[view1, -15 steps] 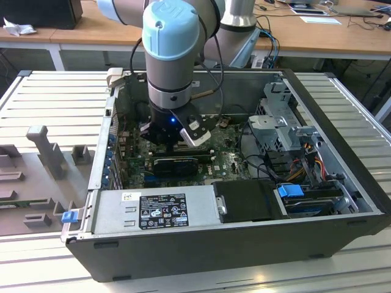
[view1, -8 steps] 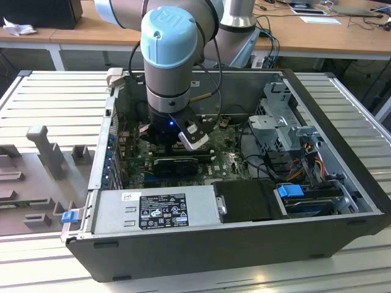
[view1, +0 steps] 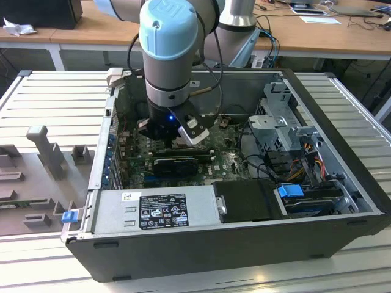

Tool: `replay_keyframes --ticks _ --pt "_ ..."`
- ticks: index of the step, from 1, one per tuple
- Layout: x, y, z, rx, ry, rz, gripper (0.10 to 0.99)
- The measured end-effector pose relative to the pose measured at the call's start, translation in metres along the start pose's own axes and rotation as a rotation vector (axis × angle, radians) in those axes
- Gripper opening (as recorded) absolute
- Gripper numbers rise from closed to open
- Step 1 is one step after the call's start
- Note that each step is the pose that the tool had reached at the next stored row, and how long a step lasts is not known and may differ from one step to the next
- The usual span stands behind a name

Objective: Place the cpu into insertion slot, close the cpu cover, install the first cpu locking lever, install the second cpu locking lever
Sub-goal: 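Install the second cpu locking lever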

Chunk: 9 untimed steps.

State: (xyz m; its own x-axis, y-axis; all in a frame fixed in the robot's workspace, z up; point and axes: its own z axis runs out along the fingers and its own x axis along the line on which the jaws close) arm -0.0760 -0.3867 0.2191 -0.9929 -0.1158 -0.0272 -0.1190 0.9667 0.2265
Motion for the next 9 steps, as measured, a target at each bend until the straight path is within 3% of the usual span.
replay_keyframes --ticks 5,9 --pt "-0.0005 0.0039 -0.0169 0.0 0.0005 0.0 0.106" --pt "-0.0005 0.004 -0.0171 0.0 0.0004 0.0 0.106"
